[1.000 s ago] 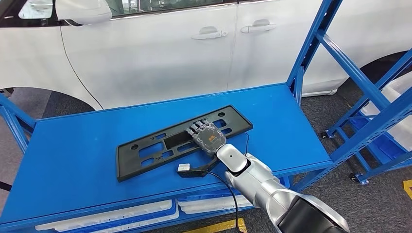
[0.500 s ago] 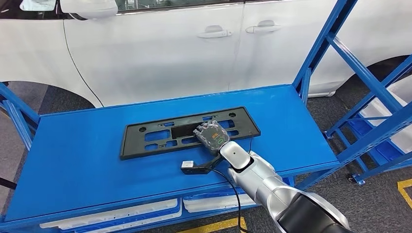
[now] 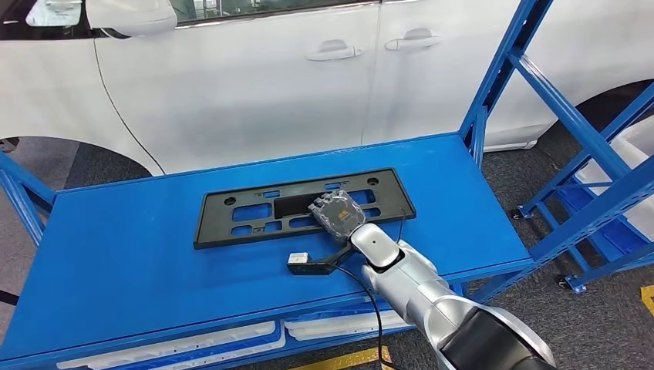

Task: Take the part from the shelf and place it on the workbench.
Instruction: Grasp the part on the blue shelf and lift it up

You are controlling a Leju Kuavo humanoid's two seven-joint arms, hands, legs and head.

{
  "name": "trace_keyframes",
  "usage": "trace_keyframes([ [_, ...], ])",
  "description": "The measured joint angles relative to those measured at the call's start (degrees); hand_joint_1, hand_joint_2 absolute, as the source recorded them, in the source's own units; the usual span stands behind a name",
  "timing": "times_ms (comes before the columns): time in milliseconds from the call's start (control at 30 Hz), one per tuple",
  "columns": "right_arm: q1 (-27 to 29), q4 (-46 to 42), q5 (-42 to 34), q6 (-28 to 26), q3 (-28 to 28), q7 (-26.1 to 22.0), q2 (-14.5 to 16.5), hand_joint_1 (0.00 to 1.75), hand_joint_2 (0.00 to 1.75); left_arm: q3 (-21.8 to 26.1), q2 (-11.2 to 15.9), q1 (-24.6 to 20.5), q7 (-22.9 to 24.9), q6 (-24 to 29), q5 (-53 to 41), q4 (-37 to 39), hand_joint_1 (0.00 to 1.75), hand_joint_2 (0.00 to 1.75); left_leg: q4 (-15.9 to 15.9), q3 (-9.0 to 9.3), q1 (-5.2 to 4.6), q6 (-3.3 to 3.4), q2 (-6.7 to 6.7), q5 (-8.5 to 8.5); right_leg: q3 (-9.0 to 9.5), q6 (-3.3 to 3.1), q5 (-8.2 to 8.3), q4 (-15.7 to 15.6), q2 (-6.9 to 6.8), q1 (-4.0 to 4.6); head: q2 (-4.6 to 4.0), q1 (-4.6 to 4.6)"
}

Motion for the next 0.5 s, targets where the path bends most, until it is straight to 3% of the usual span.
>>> trace_keyframes([
  [67,0.0,-0.1,-1.0,-0.3,-0.3,-0.9,0.0,1.75,1.75,0.0,0.0,-0.1,0.4,-0.1,-0.1,0.0,0.0,0.0,-7.7,3.32,0.24,-0.28,0.09,4.08,-0.01,0.55,-0.62,0.7,0.2,-0.06,0.0,0.0],
  [133,0.2,-0.7,-4.3,-0.5,-1.3,-4.0,0.0,1.75,1.75,0.0,0.0,-0.2,1.6,-0.4,-0.3,0.0,0.0,0.0,-12.2,5.14,0.19,0.13,0.04,5.31,-0.43,1.1,-1.0,1.4,0.34,0.12,0.0,0.01],
  [233,1.9,-5.7,-18.1,1.7,-4.4,-15.7,-0.1,1.75,1.75,0.0,0.0,-0.1,5.6,-0.9,-0.5,0.0,0.0,0.0,-12.4,5.17,0.17,1.3,-0.02,4.91,-0.72,1.81,-1.19,1.8,0.38,0.25,0.0,0.02],
  [300,4.4,-14.5,-34.5,7.2,-7.3,-25.2,-0.7,1.75,1.75,0.0,0.0,-0.1,9.2,-1.1,-0.8,0.0,0.0,0.0,-12.7,5.46,0.33,2.18,0.09,4.94,-1.63,2.3,-2.93,4.4,0.3,0.18,0.0,0.02],
  [400,9.9,-33.0,-61.7,19.0,-11.2,-32.5,-2.8,1.75,1.75,0.1,0.1,-0.1,12.7,-1.4,-1.2,0.0,0.0,0.0,-12.8,5.57,0.21,2.98,-0.1,4.83,-6.61,2.73,-8.26,15.1,0.23,0.03,0.0,0.02],
  [433,11.6,-39.1,-68.4,22.7,-12.1,-33.2,-3.6,1.75,1.75,0.1,0.1,0.0,13.1,-1.5,-1.2,0.0,0.0,0.0,-12.8,5.57,0.12,3.06,-0.28,4.79,-8.03,2.75,-9.04,17.8,0.22,-0.02,0.0,0.02],
  [467,13.1,-45.4,-74.0,26.5,-13.1,-33.5,-4.4,1.75,1.75,0.1,0.2,0.1,13.3,-1.6,-1.2,0.0,0.0,0.0,-12.8,5.6,0.04,3.09,-0.46,4.73,-8.57,2.68,-8.64,18.5,0.23,-0.06,0.0,0.02],
  [500,14.3,-51.3,-77.6,30.0,-14.1,-33.7,-5.1,1.75,1.75,0.2,0.2,0.3,13.2,-1.9,-1.2,0.0,0.0,0.0,-12.7,5.67,-0.04,3.06,-0.61,4.65,-8.07,2.5,-7.09,16.9,0.24,-0.06,0.0,0.02],
])
